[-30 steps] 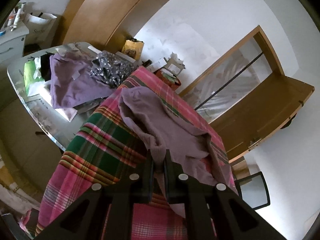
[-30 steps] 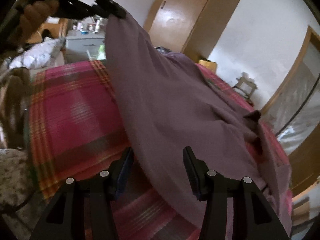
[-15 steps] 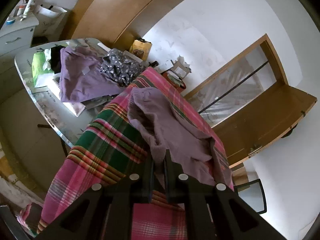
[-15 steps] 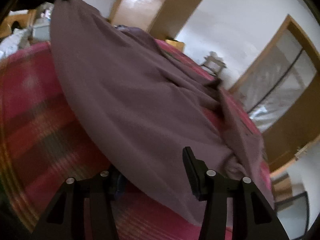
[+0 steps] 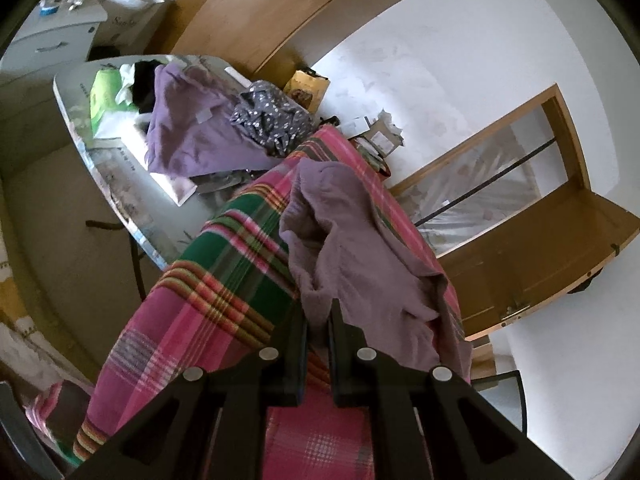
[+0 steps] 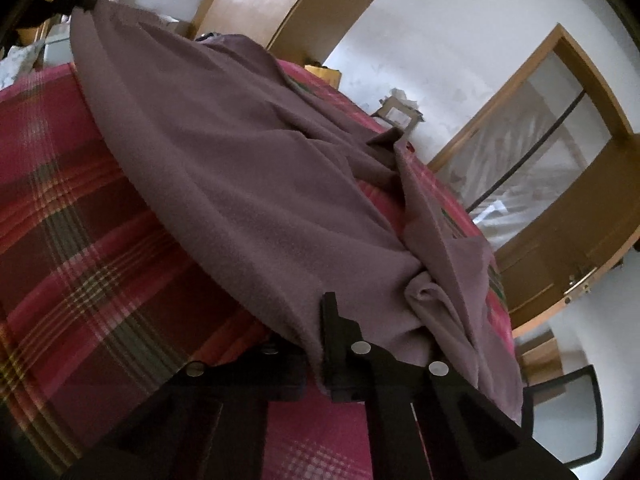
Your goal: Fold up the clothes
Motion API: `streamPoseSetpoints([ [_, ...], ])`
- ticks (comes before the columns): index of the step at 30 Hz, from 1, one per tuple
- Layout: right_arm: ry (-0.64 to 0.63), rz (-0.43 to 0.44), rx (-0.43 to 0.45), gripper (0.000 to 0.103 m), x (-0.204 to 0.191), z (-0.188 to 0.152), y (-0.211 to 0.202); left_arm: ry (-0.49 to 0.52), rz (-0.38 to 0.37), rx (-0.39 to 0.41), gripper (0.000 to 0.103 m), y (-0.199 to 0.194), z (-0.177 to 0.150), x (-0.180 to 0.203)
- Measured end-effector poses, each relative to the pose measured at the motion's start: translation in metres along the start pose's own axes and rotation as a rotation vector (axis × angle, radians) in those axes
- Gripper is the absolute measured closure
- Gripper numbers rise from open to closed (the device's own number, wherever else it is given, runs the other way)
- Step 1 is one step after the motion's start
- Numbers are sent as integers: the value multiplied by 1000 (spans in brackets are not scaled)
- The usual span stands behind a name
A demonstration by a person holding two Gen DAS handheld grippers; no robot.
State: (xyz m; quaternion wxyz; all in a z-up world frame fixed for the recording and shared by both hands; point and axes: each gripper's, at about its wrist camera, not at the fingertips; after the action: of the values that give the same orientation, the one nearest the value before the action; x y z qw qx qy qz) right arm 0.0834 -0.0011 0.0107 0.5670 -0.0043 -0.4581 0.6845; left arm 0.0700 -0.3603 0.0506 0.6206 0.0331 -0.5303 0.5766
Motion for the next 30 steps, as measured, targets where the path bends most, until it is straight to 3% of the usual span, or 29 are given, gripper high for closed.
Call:
streamPoseSetpoints([
  [15,-3,-10,2,99,-17,-13,-26,-77,13,-29,95,-9,-24,-35],
  [30,6,29,-1,99,-19,-19,-32,-76,67,-39,94,-12,-33,-44],
])
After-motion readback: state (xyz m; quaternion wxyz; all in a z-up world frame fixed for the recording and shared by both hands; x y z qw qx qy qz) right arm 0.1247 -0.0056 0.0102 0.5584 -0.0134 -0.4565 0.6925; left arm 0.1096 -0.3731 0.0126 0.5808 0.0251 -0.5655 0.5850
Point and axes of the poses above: each gripper's, at about its wrist camera, not at the fingertips, and y roughly the way its jaws point, x to its right, z to its top, and after that the axes turned 2 degrees about z, right-handed
